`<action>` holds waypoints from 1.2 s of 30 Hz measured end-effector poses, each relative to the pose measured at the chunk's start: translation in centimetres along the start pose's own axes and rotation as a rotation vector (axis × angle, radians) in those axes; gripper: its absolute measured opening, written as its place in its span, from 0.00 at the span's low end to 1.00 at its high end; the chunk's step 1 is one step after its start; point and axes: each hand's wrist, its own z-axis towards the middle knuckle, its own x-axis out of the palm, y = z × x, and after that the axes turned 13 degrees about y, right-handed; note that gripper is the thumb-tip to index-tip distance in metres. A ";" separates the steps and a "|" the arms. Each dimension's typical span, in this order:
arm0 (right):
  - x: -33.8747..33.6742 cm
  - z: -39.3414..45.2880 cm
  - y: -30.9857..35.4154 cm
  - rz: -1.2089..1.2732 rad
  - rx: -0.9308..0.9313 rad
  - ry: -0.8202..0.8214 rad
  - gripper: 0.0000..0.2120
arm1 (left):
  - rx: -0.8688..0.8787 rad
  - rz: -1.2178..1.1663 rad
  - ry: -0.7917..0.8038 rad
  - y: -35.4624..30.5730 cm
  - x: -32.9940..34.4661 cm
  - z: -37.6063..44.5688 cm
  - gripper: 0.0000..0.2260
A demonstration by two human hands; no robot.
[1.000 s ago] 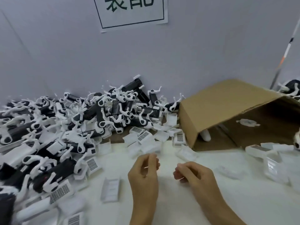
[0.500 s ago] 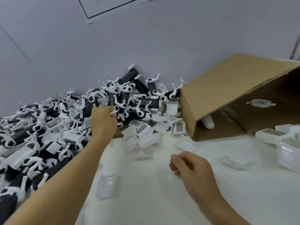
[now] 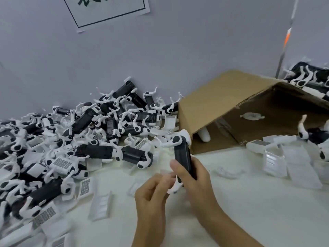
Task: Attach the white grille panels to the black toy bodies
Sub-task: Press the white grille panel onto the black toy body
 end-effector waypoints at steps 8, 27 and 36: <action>-0.1 -1.3 0.0 -0.562 -0.156 0.259 0.40 | -0.230 -0.301 -0.062 -1.0 -1.0 0.7 0.20; 0.6 -1.7 -0.1 -0.627 -0.145 0.182 0.30 | -0.058 0.069 0.066 -2.2 -2.5 0.8 0.10; 0.4 -2.1 -0.1 -0.503 -0.176 0.168 0.37 | 0.423 1.016 0.153 -1.9 -4.9 1.0 0.25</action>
